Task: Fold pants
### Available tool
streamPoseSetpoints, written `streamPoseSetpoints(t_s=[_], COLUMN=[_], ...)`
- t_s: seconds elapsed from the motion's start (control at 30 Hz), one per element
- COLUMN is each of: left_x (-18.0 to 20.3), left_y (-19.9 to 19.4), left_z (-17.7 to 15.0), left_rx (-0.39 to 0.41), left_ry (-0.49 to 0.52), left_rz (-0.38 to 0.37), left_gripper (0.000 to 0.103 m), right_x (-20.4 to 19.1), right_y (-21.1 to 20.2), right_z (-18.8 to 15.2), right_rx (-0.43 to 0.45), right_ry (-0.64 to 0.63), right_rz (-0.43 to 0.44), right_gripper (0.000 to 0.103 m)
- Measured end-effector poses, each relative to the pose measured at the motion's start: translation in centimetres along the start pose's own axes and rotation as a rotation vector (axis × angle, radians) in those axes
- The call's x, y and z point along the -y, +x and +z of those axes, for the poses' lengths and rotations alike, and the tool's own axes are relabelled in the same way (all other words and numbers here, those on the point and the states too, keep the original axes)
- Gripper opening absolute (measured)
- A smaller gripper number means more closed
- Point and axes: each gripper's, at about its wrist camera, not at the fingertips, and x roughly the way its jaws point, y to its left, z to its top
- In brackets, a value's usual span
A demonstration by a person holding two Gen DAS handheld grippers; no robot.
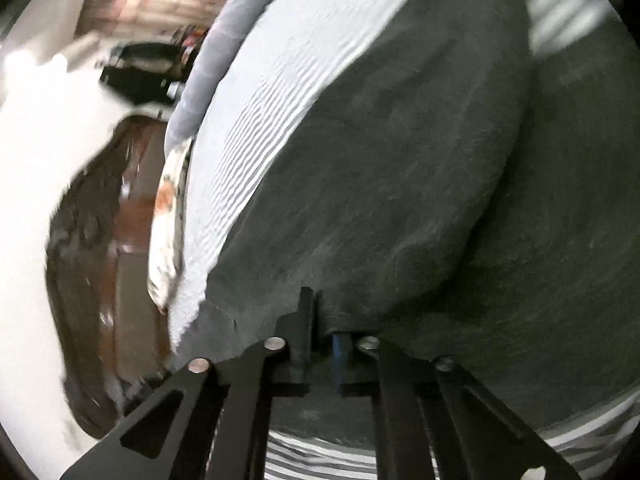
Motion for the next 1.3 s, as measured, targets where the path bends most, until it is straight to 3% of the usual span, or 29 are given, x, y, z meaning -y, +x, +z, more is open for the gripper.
streamPoseSetpoints(t_s=[0.13, 0.23, 0.47, 0.53, 0.83, 1.03, 1.3], left_x=[0.9, 2.0, 1.9, 0.9, -1.1, -0.5, 1.6], left_y=[-0.2, -0.3, 1.1, 1.8, 2.9, 1.5, -2.8], left_z=[1.5, 2.4, 1.1, 0.3, -0.8, -1.0, -3.7], left_rx=[-0.054, -0.093, -0.157, -0.171, -0.146, -0.113, 0.005], left_ry=[0.112, 0.239, 0.519, 0.540, 0.486, 0.474, 0.564], left_rz=[0.027, 0.062, 0.296, 0.328, 0.327, 0.329, 0.393], left_gripper=[0.018, 0.018, 0.019, 0.019, 0.021, 0.026, 0.033], right_x=[-2.6, -3.6, -3.5, -2.4, -1.5, -0.8, 0.0], right_y=[-1.7, -3.3, -2.5, -1.6, 1.0, 0.8, -0.9], right_z=[-1.1, -2.8, -7.4, -8.2, -8.4, -8.1, -6.2], right_rx=[0.002, -0.010, -0.107, -0.136, -0.170, -0.166, -0.102], right_ry=[-0.131, -0.173, -0.211, -0.193, -0.193, -0.123, -0.053], right_rz=[-0.049, -0.036, -0.090, -0.121, -0.172, -0.108, -0.053], right_gripper=[0.007, 0.006, 0.006, 0.006, 0.006, 0.009, 0.016])
